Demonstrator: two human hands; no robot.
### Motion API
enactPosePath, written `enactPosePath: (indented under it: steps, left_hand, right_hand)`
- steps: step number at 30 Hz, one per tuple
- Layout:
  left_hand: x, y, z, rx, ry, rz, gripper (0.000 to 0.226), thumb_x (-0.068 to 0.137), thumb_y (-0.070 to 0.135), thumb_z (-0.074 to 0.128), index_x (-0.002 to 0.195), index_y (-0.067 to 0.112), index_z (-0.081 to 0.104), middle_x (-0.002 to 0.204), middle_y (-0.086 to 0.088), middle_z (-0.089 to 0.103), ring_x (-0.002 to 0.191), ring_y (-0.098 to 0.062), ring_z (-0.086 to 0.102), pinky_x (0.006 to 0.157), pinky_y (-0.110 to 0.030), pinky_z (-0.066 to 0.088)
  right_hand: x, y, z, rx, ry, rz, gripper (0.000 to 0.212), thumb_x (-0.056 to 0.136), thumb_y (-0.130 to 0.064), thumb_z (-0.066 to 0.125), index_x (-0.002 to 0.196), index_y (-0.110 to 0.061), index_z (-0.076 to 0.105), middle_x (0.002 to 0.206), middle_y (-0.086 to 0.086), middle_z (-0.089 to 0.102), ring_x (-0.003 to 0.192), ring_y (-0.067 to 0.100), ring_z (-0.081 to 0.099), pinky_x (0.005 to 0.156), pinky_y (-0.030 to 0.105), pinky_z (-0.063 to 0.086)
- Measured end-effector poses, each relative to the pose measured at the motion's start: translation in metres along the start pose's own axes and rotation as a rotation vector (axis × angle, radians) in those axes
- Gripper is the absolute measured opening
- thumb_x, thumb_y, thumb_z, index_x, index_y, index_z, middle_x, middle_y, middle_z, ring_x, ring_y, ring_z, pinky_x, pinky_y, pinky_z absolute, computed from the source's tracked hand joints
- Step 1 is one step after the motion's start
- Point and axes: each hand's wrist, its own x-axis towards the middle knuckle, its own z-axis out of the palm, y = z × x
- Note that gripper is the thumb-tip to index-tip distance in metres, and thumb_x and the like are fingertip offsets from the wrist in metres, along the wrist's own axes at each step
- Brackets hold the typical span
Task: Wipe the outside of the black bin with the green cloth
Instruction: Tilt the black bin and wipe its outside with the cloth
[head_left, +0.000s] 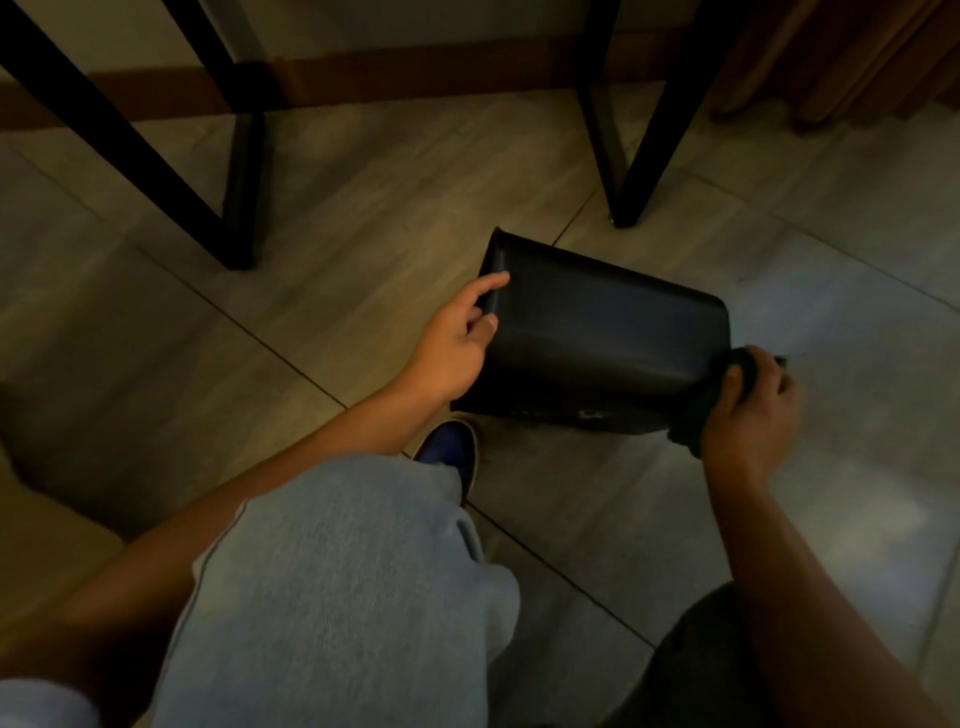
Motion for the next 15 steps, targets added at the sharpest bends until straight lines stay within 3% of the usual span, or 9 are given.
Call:
enactPosePath:
  steps: [4,6,9,11,15]
  left_hand:
    - [-0.005,0.003,0.0,-0.066,-0.024,0.028,0.049,0.102,0.008,0.051,0.146,0.031,0.046,0.105,-0.033,0.064,0.1,-0.049,0.063,0.089,-0.057,0.055]
    - [-0.009,0.01,0.003,-0.093,-0.121,0.074,0.062,0.099,0.004,0.058,0.148,0.037,0.038,0.122,-0.017,0.065,0.114,-0.031,0.066,0.098,-0.043,0.056]
    - [-0.009,0.008,0.009,0.001,-0.297,0.17,0.075,0.095,-0.002,0.062,0.156,0.027,0.029,0.153,0.008,0.04,0.137,0.001,0.045,0.114,-0.023,0.039]
    - [-0.007,0.003,0.01,0.028,-0.322,0.173,0.072,0.096,-0.003,0.059,0.157,0.021,0.029,0.151,0.012,0.038,0.133,0.013,0.042,0.115,-0.018,0.035]
    - [-0.002,0.015,0.007,0.093,-0.266,0.213,0.063,0.099,0.003,0.057,0.155,0.021,0.035,0.151,0.012,0.039,0.13,0.018,0.039,0.115,-0.017,0.033]
  right_hand:
    - [-0.003,0.009,-0.006,0.049,0.05,0.116,0.037,0.108,-0.034,0.048,0.144,-0.024,0.053,0.143,0.019,0.051,0.127,0.041,0.056,0.105,0.05,0.046]
    - [-0.007,0.004,-0.007,0.082,0.068,0.107,0.037,0.107,-0.034,0.049,0.143,-0.027,0.053,0.144,0.017,0.051,0.128,0.039,0.056,0.106,0.049,0.045]
    - [-0.006,-0.002,-0.006,0.108,0.047,0.124,0.037,0.108,-0.034,0.049,0.144,-0.028,0.053,0.146,0.016,0.05,0.13,0.036,0.055,0.107,0.047,0.045]
    - [-0.005,-0.003,-0.007,0.109,0.036,0.132,0.036,0.108,-0.034,0.049,0.143,-0.028,0.053,0.146,0.014,0.051,0.13,0.035,0.055,0.107,0.047,0.045]
    - [-0.006,-0.005,-0.006,0.106,0.055,0.096,0.037,0.107,-0.035,0.05,0.144,-0.027,0.054,0.145,0.014,0.051,0.129,0.034,0.056,0.107,0.045,0.045]
